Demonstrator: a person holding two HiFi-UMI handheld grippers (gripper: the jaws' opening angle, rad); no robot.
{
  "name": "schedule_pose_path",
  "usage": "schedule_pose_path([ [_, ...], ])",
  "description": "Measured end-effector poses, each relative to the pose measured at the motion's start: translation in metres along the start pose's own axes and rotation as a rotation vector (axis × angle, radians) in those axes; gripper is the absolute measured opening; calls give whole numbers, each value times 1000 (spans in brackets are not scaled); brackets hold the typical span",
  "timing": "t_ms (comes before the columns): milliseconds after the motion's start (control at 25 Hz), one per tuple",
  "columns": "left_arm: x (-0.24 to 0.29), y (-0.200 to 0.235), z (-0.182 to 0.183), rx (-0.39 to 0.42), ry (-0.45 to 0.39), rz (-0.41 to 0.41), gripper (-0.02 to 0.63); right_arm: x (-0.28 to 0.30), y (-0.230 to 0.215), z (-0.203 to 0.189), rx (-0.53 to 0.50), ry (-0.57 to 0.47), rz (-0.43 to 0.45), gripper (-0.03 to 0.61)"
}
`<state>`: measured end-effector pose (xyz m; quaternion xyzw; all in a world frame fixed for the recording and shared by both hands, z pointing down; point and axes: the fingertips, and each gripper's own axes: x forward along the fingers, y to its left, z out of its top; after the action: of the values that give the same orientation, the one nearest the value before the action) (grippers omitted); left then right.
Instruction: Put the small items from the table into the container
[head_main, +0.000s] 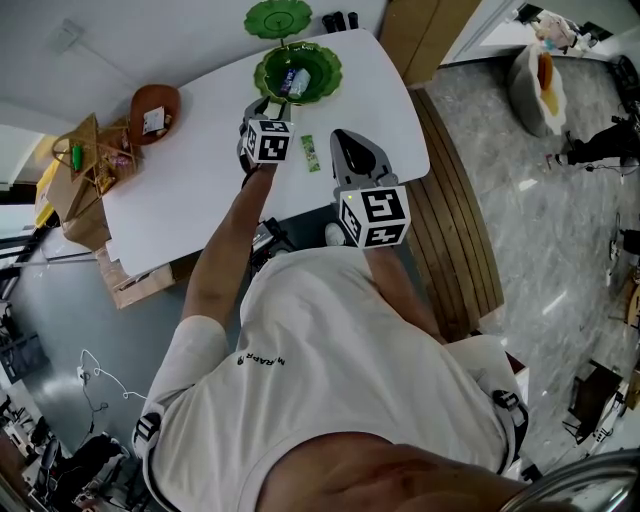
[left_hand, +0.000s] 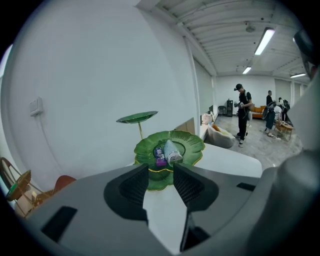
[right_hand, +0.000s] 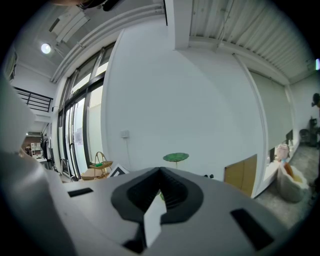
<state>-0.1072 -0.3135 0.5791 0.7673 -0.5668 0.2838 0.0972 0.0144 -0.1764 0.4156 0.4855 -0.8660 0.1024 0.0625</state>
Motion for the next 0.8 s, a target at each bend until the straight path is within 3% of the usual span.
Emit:
schedule_pose_path([
  [200, -22, -2, 3, -43, -47, 1, 137, -2, 3, 0, 0, -1, 2, 5],
  [360, -45, -5, 15, -77, -116, 27, 22, -3, 5, 0, 0, -1, 6, 5],
  [520, -59, -6, 17, -88, -155, 49, 5, -2, 11, -2, -3, 1, 18, 5],
  [800, -81, -9, 6, -181, -158, 61, 5, 1, 23, -5, -6, 7, 42, 5],
])
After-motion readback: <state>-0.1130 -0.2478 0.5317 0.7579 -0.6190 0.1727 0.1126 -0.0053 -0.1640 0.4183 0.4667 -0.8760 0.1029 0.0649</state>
